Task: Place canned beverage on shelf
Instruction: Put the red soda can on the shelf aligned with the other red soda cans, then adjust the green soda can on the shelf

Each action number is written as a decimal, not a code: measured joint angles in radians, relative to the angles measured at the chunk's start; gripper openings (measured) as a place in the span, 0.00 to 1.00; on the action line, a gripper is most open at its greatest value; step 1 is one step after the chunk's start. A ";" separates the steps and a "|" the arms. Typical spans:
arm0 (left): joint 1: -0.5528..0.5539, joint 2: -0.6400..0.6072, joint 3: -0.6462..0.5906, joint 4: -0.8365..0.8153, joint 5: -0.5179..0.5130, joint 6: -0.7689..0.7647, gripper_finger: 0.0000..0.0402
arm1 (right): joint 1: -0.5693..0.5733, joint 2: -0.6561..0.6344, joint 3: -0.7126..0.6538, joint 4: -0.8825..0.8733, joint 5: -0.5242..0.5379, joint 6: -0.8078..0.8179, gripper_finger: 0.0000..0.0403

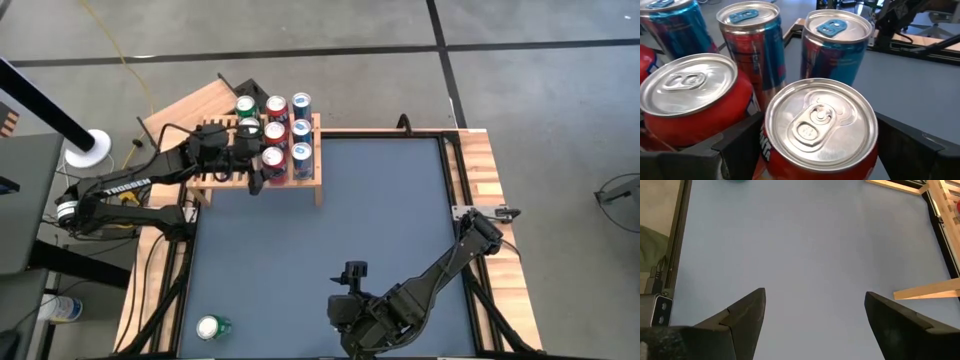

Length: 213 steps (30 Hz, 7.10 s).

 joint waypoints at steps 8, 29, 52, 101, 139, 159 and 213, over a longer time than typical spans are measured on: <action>0.000 0.000 0.000 0.001 0.033 0.013 0.82 | 0.000 0.000 0.000 0.000 0.000 0.000 0.82; 0.000 -0.006 0.065 -0.047 -0.007 0.026 0.83 | 0.000 0.000 0.000 0.002 0.000 0.001 0.82; -0.083 -0.230 0.060 -0.154 0.200 0.006 0.83 | 0.000 0.000 0.000 0.004 0.000 0.001 0.82; -0.304 -0.097 -0.241 0.187 -0.313 0.061 0.00 | -0.002 0.007 0.000 0.030 0.001 -0.026 0.82; -0.218 -0.126 -0.241 0.198 -0.182 0.034 0.00 | -0.002 0.007 0.000 0.042 0.000 -0.026 0.82; -0.206 -0.270 -0.014 -0.047 -0.360 0.151 0.00 | -0.002 0.007 0.000 0.046 0.000 -0.026 0.82; 0.275 0.081 0.288 -0.378 -0.164 -0.070 0.68 | -0.011 0.006 0.000 0.045 -0.005 -0.034 0.82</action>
